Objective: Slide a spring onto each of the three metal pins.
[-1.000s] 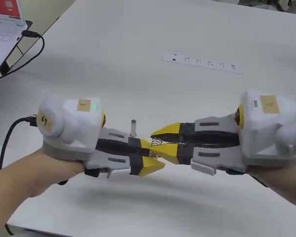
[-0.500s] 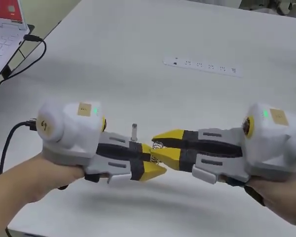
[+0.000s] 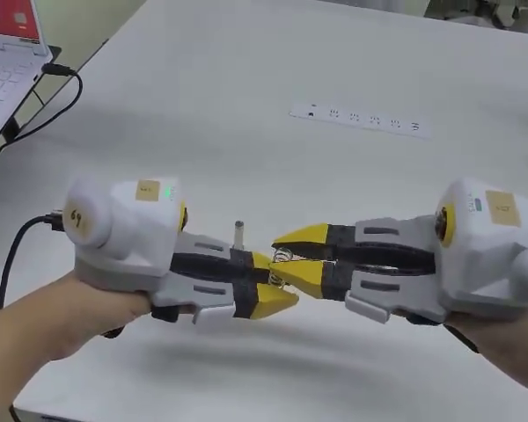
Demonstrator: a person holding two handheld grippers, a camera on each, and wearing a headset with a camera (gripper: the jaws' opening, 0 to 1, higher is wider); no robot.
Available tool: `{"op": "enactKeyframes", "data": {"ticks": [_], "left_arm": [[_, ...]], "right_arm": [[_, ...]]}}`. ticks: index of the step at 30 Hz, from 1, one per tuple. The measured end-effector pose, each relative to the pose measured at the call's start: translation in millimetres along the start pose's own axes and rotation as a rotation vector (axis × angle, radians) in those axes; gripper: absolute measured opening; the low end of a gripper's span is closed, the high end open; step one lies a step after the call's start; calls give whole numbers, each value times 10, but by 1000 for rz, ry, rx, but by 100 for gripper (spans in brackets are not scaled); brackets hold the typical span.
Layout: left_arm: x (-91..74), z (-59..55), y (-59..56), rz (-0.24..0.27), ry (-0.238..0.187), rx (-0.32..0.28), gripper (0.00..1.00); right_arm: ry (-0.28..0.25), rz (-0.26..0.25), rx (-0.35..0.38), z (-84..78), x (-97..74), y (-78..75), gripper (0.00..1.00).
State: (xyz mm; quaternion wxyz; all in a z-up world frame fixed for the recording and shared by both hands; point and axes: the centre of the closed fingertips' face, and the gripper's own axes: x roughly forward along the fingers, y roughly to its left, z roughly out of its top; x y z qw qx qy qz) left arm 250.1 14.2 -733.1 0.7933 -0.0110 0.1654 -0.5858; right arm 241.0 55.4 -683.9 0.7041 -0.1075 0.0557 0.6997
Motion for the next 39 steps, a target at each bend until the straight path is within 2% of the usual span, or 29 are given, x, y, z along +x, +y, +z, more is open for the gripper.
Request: {"op": "enactKeyframes", "data": {"ticks": [13,26,39], "left_arm": [[9,13,3,6,-5,-6,5],[14,7,34,23,-6,-14,13],[-53,-31,123,74,-3,-6,31]], "right_arm": [[18,4,-13,-2,9,-3,7],[29,-5,-13,1,-9,-42,7],[39,-27,-19,-4,-44,-98,7]]}}
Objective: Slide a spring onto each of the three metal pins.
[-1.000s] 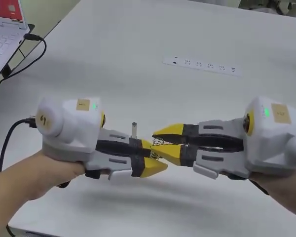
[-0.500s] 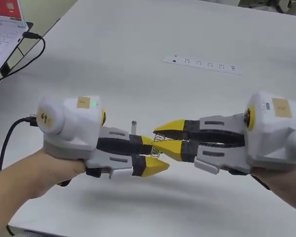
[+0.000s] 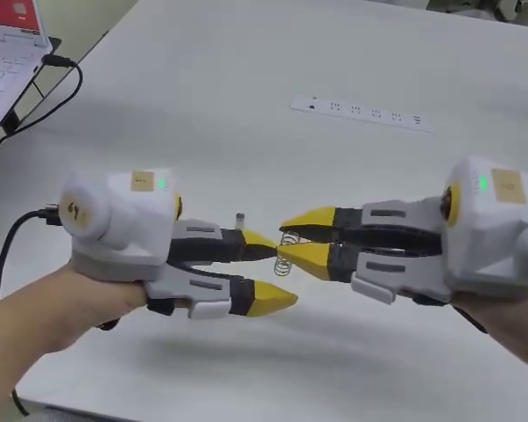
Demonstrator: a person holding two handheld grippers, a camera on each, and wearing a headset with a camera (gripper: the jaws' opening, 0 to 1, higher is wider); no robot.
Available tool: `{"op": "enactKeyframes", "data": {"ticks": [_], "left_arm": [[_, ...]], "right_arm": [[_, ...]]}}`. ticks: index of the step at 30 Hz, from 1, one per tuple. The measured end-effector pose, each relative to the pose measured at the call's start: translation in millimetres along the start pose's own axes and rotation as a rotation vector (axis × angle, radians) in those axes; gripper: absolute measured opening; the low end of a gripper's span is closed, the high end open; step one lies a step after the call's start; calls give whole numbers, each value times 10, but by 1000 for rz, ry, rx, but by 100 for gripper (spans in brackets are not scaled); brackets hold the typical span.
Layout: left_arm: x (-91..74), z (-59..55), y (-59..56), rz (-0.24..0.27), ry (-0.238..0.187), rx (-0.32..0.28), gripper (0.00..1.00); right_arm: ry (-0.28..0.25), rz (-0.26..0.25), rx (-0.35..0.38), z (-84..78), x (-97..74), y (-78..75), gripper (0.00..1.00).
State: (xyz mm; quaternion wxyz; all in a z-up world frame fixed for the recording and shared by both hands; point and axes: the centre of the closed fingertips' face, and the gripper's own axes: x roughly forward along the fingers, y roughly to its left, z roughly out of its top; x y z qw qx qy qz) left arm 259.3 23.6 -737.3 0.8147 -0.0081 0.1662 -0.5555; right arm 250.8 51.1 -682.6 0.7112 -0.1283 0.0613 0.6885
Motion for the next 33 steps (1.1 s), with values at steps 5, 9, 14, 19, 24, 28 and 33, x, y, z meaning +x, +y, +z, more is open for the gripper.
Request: {"op": "enactKeyframes", "data": {"ticks": [5,9,14,19,24,28,33], "left_arm": [[-42,-54,59,32,15,18,40],[-147,-181,120,61,37,0,43],[-273,-194,191,103,25,-12,51],[-394,-215,291,156,24,-22,60],[-474,-184,345,192,12,-24,66],[-519,-178,377,216,7,-22,74],[-574,-219,426,247,20,-16,82]], "right_arm": [[1,-13,1,-4,-20,-36,7],[1,-25,8,-8,-53,-71,7],[6,-40,11,-30,-83,-107,7],[11,-49,12,-43,-94,-125,7],[16,-57,9,-56,-103,-142,7],[27,-64,6,-69,-120,-161,7],[34,-68,5,-80,-135,-180,7]]}}
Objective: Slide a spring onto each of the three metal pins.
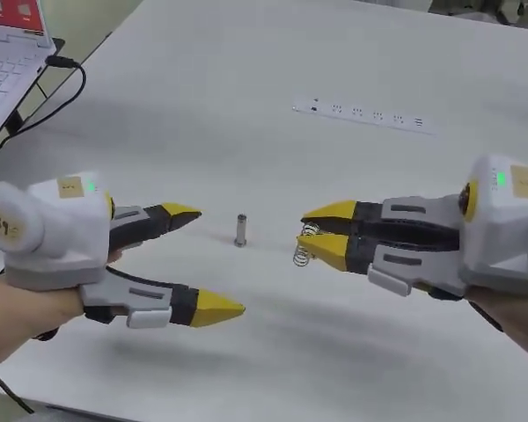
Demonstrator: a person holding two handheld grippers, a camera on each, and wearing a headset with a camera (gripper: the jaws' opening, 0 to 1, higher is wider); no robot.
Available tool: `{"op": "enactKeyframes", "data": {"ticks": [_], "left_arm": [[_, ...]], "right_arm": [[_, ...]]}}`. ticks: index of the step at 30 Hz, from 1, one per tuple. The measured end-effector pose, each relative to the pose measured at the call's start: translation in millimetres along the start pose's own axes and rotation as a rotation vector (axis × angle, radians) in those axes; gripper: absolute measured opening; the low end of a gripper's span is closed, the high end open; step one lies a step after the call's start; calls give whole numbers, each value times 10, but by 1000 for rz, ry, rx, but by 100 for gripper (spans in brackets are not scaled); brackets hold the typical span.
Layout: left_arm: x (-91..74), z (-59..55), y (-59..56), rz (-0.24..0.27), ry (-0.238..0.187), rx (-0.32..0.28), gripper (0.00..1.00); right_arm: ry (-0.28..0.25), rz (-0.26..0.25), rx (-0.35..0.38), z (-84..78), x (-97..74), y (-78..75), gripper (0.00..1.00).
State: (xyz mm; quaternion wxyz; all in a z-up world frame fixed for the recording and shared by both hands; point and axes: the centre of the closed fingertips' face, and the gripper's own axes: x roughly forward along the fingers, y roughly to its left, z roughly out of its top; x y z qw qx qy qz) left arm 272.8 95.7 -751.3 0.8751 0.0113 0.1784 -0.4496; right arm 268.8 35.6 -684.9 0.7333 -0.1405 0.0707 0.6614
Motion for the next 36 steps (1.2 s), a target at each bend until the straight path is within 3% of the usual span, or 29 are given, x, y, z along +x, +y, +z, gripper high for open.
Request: {"op": "enactKeyframes", "data": {"ticks": [6,25,36], "left_arm": [[-24,-5,67,41,-5,-4,98],[-126,-11,99,75,-9,-15,98],[-170,-45,113,84,-3,-23,98]], "right_arm": [[2,-5,-1,-1,17,-25,7],[15,-12,-30,42,191,-193,7],[29,7,-49,22,411,-298,7]]}}
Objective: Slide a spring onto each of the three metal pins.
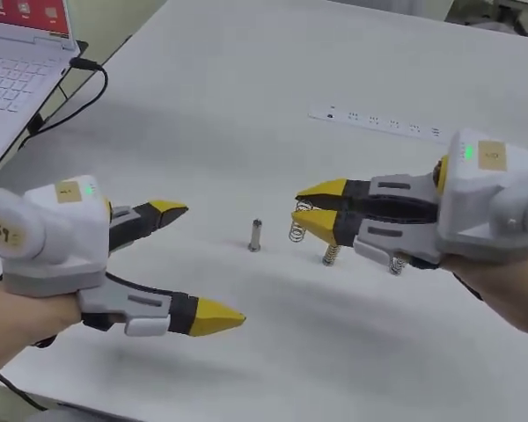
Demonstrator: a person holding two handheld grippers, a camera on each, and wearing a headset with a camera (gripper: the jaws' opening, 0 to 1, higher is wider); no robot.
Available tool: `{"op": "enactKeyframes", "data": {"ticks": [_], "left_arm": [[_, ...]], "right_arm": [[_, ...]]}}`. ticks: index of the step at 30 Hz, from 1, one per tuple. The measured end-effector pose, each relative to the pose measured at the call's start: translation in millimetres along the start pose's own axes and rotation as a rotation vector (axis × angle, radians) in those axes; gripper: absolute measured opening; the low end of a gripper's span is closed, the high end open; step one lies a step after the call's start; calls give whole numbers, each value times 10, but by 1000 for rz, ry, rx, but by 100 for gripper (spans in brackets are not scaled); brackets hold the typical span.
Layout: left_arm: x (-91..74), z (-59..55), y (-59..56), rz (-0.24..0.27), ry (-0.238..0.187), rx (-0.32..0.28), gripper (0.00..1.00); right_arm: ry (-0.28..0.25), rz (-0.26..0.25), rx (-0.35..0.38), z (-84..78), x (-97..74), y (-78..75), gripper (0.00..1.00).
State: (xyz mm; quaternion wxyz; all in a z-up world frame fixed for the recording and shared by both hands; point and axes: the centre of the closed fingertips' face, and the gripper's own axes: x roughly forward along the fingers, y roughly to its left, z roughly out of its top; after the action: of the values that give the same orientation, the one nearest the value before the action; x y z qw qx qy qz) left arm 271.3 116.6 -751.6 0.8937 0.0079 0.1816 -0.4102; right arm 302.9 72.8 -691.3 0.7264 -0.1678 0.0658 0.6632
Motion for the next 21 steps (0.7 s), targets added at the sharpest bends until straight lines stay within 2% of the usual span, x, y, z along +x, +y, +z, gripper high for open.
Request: {"op": "enactKeyframes", "data": {"ticks": [9,19,21], "left_arm": [[-19,30,8,4,-11,-4,98],[-38,-24,31,11,0,-12,98],[-49,-31,43,15,0,-17,98]], "right_arm": [[20,-6,7,-114,195,-133,7],[18,-43,50,-195,383,-291,7],[34,-54,51,-233,419,-312,7]]}}
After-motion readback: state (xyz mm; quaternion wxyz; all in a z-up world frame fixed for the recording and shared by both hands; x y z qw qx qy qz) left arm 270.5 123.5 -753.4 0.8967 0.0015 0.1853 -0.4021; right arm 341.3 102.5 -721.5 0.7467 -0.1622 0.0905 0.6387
